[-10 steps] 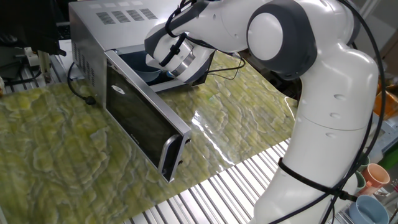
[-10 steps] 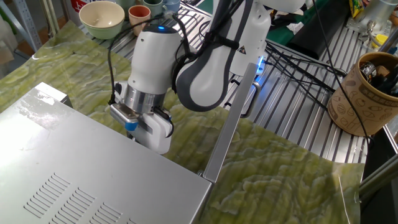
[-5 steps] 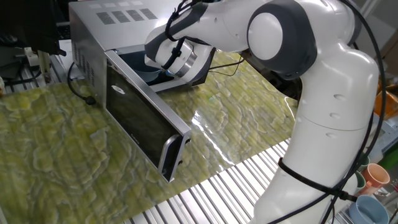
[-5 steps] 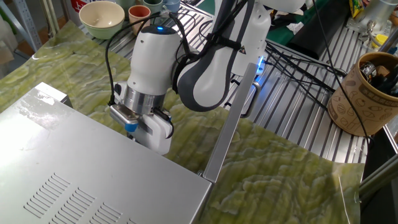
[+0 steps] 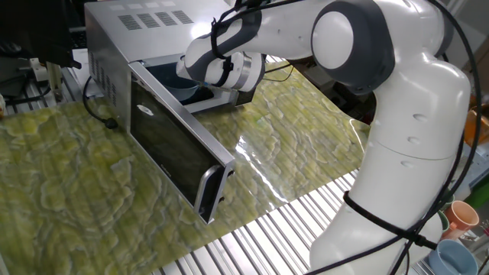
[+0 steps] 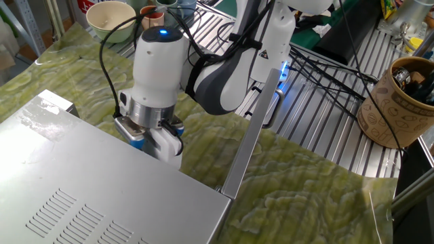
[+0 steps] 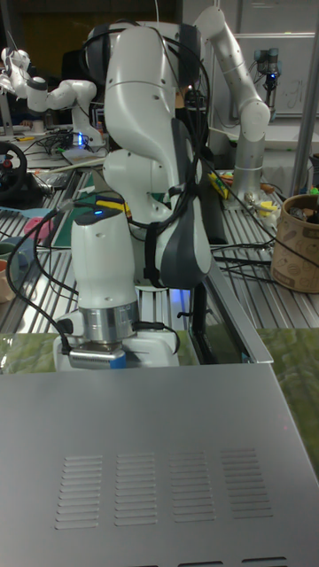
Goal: Put the bowl into the microwave
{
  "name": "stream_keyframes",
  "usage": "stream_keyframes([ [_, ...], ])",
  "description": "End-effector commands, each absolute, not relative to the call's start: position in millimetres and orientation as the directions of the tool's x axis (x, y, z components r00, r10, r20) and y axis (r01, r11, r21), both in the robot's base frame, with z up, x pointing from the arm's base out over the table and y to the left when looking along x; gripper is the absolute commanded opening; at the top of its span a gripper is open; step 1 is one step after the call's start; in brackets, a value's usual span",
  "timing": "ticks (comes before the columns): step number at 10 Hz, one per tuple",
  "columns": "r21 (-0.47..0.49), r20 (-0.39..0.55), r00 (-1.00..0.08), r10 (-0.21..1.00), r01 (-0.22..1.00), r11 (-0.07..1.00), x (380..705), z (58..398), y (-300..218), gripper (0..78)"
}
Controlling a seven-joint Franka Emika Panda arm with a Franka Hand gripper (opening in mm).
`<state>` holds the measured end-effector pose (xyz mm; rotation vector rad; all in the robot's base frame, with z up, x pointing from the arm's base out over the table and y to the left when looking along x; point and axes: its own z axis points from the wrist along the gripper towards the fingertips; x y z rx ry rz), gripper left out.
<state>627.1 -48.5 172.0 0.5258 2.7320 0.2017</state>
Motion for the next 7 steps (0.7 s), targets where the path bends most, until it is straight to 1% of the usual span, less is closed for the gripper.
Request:
stream_keyframes([
  [1, 0.207, -0.337, -0.86, 0.384, 0.33, 0.921, 627, 176, -49, 1.1],
  [5, 0.203, -0.308, -0.875, 0.375, 0.324, 0.924, 614, 179, -45, 1.1],
  [7, 0.203, -0.296, -0.874, 0.384, 0.335, 0.92, 602, 184, -40, 1.1],
])
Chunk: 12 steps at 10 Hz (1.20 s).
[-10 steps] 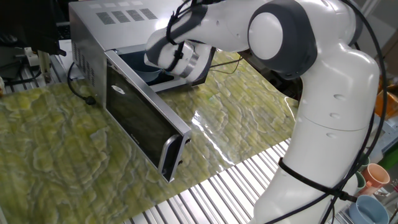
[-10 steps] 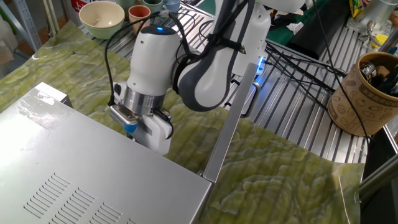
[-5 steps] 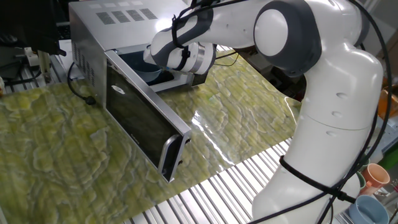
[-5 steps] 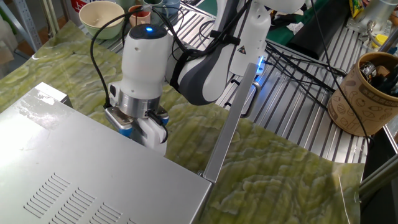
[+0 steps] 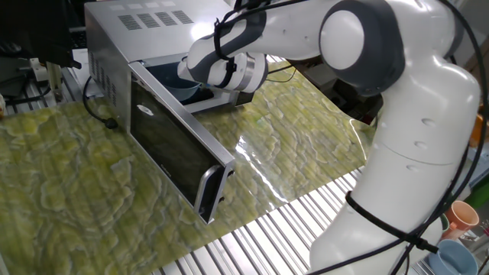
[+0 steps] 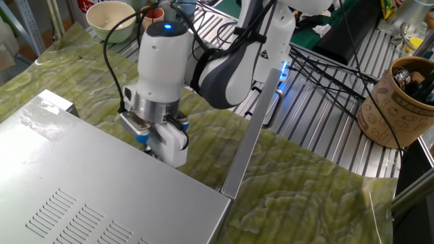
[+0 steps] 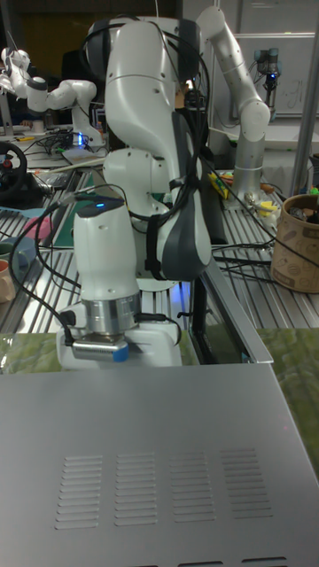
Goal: Put the bowl into the microwave
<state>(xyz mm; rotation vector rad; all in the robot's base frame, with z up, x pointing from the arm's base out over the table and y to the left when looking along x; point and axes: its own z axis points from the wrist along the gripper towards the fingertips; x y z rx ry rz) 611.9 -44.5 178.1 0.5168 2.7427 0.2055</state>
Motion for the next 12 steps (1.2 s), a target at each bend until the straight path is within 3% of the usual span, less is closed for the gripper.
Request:
stream_keyframes([
  [1, 0.205, -0.297, -0.872, 0.389, 0.339, 0.918, 599, 184, -39, 1.1],
  [12, 0.198, -0.188, -0.883, 0.43, 0.395, 0.897, 537, 208, -48, 1.1],
])
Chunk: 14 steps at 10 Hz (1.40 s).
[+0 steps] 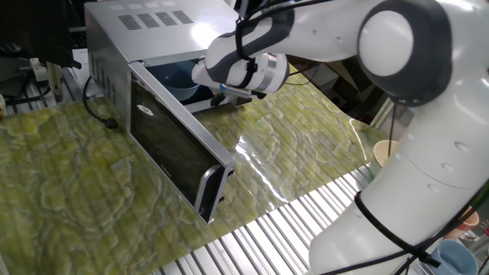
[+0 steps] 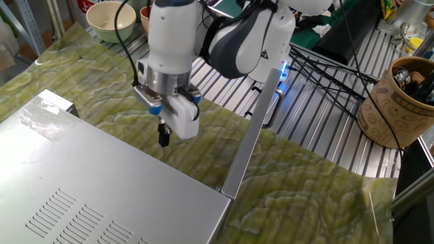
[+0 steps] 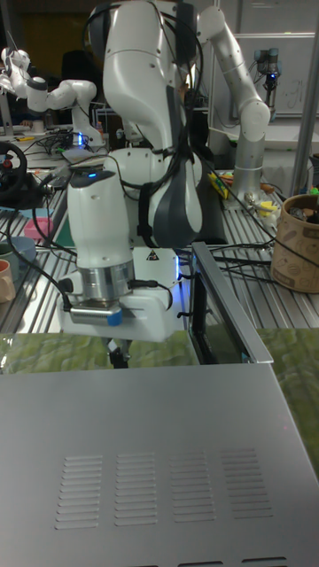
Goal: Put the bowl into the microwave
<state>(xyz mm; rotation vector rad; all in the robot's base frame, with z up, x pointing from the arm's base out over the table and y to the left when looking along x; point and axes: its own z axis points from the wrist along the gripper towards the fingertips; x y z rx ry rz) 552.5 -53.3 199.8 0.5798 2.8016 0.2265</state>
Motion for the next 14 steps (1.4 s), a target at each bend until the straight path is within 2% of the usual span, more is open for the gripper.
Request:
stream_keyframes([
  [1, 0.192, -0.17, -0.881, 0.441, 0.41, 0.892, 526.8, 211.7, -44.4, 1.1],
  [7, 0.153, -0.079, -0.901, 0.426, 0.412, 0.898, 525.0, 214.9, -44.5, 1.1],
  [11, 0.118, -0.119, -0.938, 0.326, 0.313, 0.943, 525.0, 214.9, -44.5, 1.1],
  [14, 0.111, -0.09, -0.945, 0.314, 0.304, 0.946, 522.6, 220.7, -40.1, 1.1],
])
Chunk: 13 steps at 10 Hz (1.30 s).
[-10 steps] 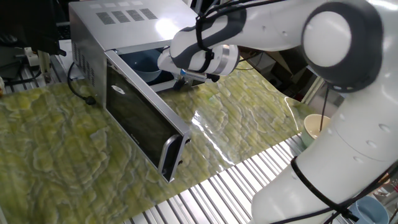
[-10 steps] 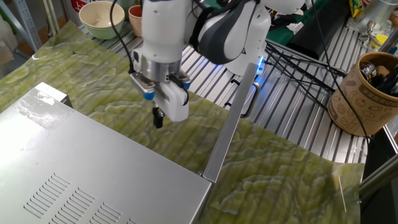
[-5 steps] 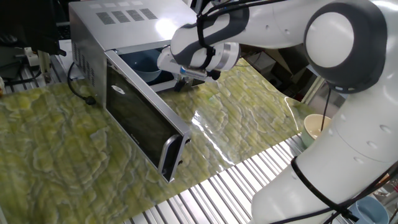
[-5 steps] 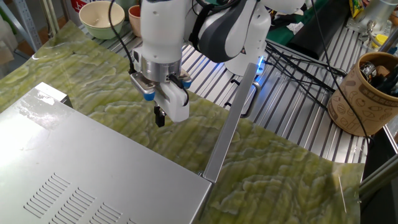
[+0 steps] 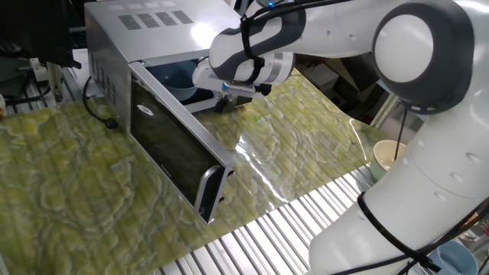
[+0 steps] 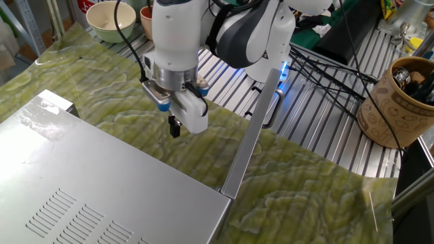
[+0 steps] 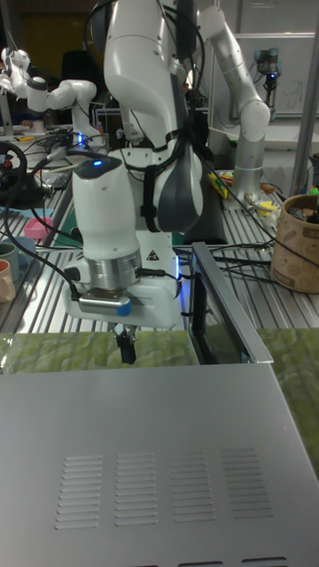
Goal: Put the bowl into the microwave
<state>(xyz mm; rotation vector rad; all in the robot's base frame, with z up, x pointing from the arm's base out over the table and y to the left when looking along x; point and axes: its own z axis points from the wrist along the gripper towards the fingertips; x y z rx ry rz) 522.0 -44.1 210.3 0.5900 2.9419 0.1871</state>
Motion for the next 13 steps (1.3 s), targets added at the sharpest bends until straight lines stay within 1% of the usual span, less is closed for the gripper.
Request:
stream_keyframes([
  [1, 0.105, -0.061, -0.945, 0.322, 0.315, 0.943, 518, 240, -31, 1.1],
  [2, 0.104, -0.058, -0.944, 0.325, 0.318, 0.943, 517, 244, -29, 1.1],
  [3, 0.101, -0.046, -0.939, 0.34, 0.334, 0.937, 511, 256, -22, 1.1],
  [6, 0.103, -0.03, -0.933, 0.359, 0.355, 0.929, 494, 273, -11, 1.1],
  [8, 0.086, -0.046, -0.932, 0.358, 0.354, 0.931, 498, 270, -14, 1.1],
  [11, 0.084, -0.114, -0.954, 0.278, 0.269, 0.959, 498, 270, -14, 1.1],
  [13, 0.096, -0.104, -0.958, 0.266, 0.257, 0.962, 498, 270, -14, 1.1],
])
